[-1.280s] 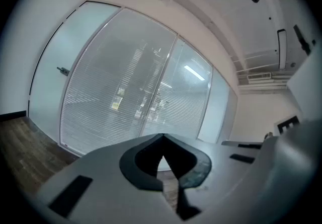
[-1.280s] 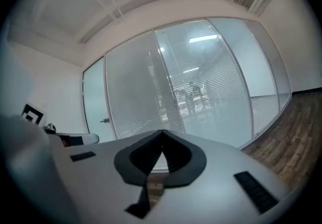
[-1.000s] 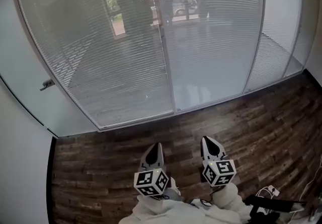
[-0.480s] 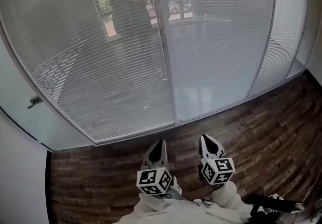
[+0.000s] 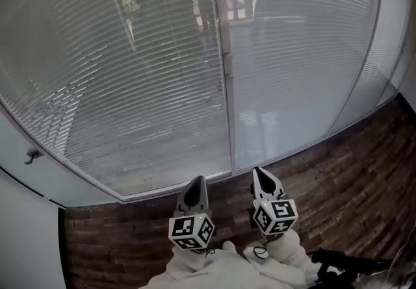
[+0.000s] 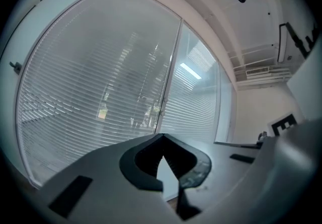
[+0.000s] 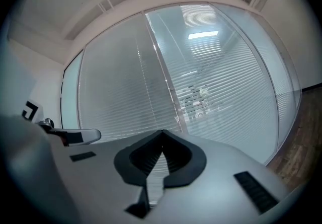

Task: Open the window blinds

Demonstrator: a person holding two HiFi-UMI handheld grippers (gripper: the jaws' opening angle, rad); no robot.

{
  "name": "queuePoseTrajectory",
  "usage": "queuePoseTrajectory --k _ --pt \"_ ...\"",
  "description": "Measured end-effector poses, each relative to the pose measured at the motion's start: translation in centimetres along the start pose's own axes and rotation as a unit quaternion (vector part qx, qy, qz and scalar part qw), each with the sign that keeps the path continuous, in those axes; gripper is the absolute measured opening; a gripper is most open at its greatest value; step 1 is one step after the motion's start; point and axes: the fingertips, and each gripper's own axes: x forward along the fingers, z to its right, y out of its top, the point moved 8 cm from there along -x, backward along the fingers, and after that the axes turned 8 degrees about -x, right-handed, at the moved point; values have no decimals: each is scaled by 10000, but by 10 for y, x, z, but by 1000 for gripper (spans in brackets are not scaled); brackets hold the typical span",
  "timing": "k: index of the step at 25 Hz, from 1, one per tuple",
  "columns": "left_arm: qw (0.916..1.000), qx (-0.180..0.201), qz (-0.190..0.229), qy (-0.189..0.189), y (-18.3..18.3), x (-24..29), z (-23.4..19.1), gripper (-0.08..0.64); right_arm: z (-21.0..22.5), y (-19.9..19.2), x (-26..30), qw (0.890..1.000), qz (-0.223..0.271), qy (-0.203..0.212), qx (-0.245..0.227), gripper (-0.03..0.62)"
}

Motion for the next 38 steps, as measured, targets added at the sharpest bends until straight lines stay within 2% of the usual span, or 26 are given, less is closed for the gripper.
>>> queuePoseTrajectory --k 6,12,19,23,29,34,35,36,37,38 --pt "9999 -29 -166 37 1 55 -38 -1 11 -3 71 9999 -92 -92 -37 12" --pt "9998 -14 -156 121 16 141 -52 -2 53 22 163 9998 -54 -88 -157 12" --pt "9993 40 201 323 53 227 -83 -2 71 45 262 9995 66 158 -253 12" --pt "9986 123 337 378 61 263 -91 -2 85 52 294 9989 112 212 -401 12" --pt "9993 228 196 220 77 289 -112 -2 79 69 325 9989 190 -65 -431 11" --pt "9992 327 225 43 85 298 -125 -2 76 103 332 9962 669 -321 -464 12" --pt "9993 321 196 -19 85 300 -125 -2 77 114 338 9958 745 -299 -441 45" --pt "9993 320 155 -87 84 302 -126 -2 78 125 346 9959 763 -268 -417 134" --pt "9993 330 112 -146 83 302 -125 -1 78 133 353 9962 726 -259 -416 169" --pt "9992 343 81 -195 83 301 -125 -2 78 141 359 9964 668 -275 -439 175"
